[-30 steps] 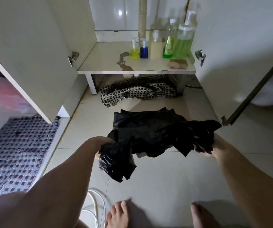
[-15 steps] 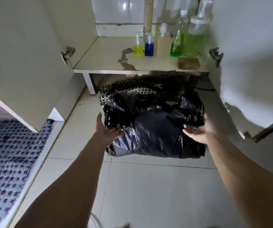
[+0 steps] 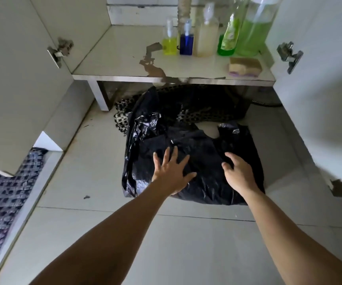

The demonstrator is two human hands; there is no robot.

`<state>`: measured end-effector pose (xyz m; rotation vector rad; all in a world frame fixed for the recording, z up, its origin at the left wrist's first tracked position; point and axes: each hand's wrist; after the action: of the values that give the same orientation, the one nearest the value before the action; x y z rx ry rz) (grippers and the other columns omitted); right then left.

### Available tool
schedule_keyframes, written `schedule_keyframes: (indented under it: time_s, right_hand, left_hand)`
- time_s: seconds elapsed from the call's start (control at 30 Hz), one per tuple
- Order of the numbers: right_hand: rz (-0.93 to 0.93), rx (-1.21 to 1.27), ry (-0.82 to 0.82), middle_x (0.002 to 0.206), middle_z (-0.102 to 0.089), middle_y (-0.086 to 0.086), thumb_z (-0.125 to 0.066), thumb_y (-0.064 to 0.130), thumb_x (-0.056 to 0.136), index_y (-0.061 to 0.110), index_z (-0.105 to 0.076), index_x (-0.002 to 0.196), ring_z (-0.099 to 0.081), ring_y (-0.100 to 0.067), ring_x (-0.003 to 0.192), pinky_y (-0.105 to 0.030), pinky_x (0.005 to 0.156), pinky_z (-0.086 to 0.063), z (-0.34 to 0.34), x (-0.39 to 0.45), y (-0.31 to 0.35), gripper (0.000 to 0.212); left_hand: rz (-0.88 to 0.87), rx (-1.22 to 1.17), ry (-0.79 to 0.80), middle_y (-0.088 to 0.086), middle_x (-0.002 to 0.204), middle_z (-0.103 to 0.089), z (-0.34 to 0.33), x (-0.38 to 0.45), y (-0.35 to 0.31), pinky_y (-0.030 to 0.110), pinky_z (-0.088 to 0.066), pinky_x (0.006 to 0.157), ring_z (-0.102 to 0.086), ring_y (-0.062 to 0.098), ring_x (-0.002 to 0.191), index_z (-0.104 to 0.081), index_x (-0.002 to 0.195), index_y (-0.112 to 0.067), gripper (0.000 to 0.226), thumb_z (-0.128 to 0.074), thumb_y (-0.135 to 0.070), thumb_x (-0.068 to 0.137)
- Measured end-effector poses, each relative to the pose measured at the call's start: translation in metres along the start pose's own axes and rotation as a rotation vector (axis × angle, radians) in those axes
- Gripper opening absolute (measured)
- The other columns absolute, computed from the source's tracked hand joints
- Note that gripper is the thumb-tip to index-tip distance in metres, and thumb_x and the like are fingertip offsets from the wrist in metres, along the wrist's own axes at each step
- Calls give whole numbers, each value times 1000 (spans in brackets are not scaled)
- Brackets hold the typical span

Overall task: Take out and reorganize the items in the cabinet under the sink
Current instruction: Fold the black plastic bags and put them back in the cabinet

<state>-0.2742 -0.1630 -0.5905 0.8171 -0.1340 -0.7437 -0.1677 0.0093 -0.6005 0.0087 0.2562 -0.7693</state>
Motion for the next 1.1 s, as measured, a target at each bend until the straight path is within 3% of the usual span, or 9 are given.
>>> schedule_keyframes:
  time_s: [0.1,0.17,0.27,0.33,0.43,0.57,0.7,0.87,1.1]
  right_hand:
    - [-44,92,-313,125,-59,-12,-65,21,86,7,-57,124,-55,-28,117,-36,101,-43,13,-12,-20,41]
    - [-197,119,-341,123,-59,-14,-69,38,79,7,-54,124,-56,-32,114,-40,97,-47,18,-25,-39,57]
    - [-485,281,-204,123,-58,-7,-71,51,77,11,-46,131,-55,-31,115,-39,93,-44,15,-37,-63,72]
    - [-566,426,-132,106,-58,3,-69,56,76,17,-52,118,-58,-28,105,-44,93,-47,10,-39,-68,60]
    - [-648,624,-47,107,-55,6,-73,47,78,25,-53,111,-57,-21,103,-43,91,-52,7,-31,-72,45]
    - [-681,822,51,106,-71,-8,-73,21,81,12,-64,115,-66,-25,102,-39,84,-53,9,-18,-77,37]
    - [-654,814,150,104,-73,-12,-69,12,82,9,-68,113,-68,-26,100,-41,96,-50,16,-22,-77,31]
    - [-630,753,281,104,-72,-17,-61,4,86,4,-65,112,-68,-30,99,-38,79,-54,33,-48,-76,26]
    - [-657,631,333,103,-71,-23,-62,2,86,-2,-62,112,-68,-34,97,-40,79,-54,75,-89,-66,26]
  left_hand:
    - [25,-20,110,6,161,7,-16,14,7,65,5,112,10,30,147,-7,151,-37,71,-21,-71,89]
    - [40,-47,147,5,161,7,-24,17,10,66,5,112,10,29,147,-7,150,-38,72,-23,-71,89]
    - [41,-54,158,5,161,7,-29,21,11,68,4,111,11,29,147,-6,150,-39,73,-23,-73,88]
    - [32,-61,154,4,161,8,-31,23,7,68,4,110,11,29,147,-3,150,-40,75,-21,-75,86]
    - [28,-103,171,2,160,11,-38,25,5,70,5,109,13,28,147,1,149,-43,78,-20,-79,83]
    - [41,-133,209,2,160,11,-49,20,6,70,7,109,15,28,147,1,149,-44,80,-21,-80,82]
    - [48,-171,257,2,161,9,-58,8,3,70,9,108,14,27,147,-1,149,-44,81,-25,-80,81]
    - [50,-223,331,3,161,5,-67,-19,-11,69,8,108,10,28,148,-4,149,-44,81,-30,-80,80]
    - [6,-265,476,4,161,-1,-56,-62,-49,72,2,108,2,33,147,-9,149,-42,80,-34,-78,81]
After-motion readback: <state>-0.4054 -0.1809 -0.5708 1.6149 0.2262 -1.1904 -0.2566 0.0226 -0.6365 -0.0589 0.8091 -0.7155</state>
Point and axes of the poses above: each hand's wrist, its own x-axis towards the middle knuckle, its own z-axis out of the back of the hand, y = z × x
